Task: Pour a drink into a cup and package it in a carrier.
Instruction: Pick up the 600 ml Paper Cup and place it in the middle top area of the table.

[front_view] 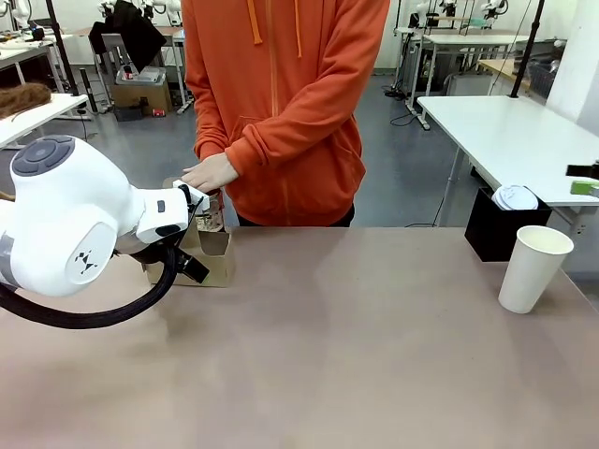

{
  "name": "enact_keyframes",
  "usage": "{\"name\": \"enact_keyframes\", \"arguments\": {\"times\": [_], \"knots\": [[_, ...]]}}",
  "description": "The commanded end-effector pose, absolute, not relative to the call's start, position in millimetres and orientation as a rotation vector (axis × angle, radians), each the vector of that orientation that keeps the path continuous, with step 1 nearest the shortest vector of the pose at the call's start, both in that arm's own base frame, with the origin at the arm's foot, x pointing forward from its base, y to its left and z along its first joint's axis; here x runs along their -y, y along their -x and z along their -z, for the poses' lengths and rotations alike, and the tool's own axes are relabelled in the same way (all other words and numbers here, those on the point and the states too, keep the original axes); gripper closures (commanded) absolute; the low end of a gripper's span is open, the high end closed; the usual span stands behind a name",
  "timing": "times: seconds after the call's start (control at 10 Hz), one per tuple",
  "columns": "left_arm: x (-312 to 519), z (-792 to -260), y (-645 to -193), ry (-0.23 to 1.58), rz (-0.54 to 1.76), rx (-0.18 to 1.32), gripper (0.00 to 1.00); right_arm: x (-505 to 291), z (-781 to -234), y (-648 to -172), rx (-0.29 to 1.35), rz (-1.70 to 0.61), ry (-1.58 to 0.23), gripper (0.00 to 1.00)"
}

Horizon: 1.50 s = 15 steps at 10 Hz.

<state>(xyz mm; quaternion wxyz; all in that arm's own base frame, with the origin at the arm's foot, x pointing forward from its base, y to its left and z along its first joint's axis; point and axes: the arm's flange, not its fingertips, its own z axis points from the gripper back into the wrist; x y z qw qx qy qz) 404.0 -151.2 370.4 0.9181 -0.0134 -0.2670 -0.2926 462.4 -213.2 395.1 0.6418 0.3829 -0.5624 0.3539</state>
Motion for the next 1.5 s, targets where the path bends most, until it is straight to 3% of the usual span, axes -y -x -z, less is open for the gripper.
{"name": "enact_keyframes", "arguments": {"times": [0.0, 0.8, 1.4], "knots": [[151.2, -370.6, -403.7, 0.029, 0.602, 0.549, 0.00, 225.8, -368.2, -443.9, 1.435, -0.838, -0.887, 0.00], [151.2, -370.6, -403.7, 0.029, 0.602, 0.549, 0.00, 230.6, -271.7, -423.8, 1.399, -0.919, -0.920, 0.00], [151.2, -370.6, -403.7, 0.029, 0.602, 0.549, 0.00, 200.9, -247.8, -428.1, 1.344, -0.894, -0.929, 0.00]]}}
